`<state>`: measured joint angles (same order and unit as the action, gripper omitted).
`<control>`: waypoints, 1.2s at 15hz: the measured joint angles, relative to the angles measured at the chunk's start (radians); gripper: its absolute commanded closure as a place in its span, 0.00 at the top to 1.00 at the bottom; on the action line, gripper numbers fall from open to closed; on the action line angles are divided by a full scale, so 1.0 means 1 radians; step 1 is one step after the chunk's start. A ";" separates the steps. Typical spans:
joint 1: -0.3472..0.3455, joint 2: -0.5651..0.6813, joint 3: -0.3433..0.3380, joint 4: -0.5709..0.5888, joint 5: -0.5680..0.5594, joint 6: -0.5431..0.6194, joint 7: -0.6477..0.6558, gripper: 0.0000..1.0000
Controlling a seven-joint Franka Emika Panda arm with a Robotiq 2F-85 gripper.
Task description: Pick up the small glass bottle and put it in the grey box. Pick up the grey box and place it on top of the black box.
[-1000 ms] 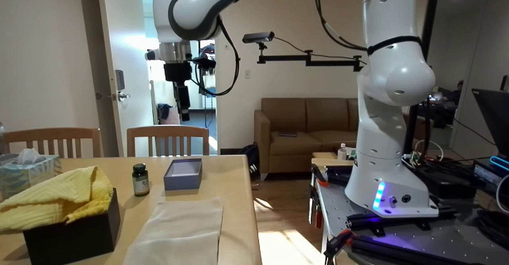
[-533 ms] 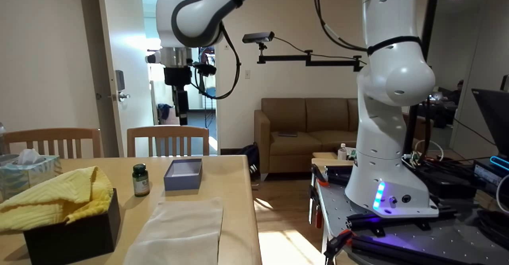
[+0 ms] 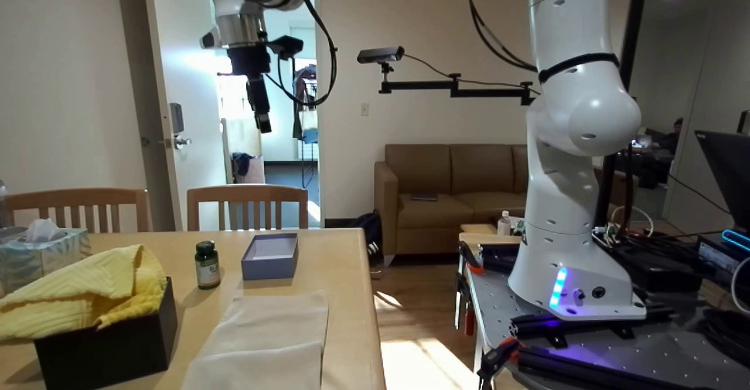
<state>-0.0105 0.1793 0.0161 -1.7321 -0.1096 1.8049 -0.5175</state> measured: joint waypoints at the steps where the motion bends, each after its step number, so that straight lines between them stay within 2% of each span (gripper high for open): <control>1: 0.001 0.016 0.001 0.047 0.000 -0.044 -0.007 1.00; 7: 0.001 0.104 0.006 0.210 0.006 -0.127 -0.039 1.00; 18: 0.001 0.118 0.008 0.205 0.005 -0.120 -0.039 1.00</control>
<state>-0.0094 0.2971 0.0242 -1.5275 -0.1041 1.6851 -0.5570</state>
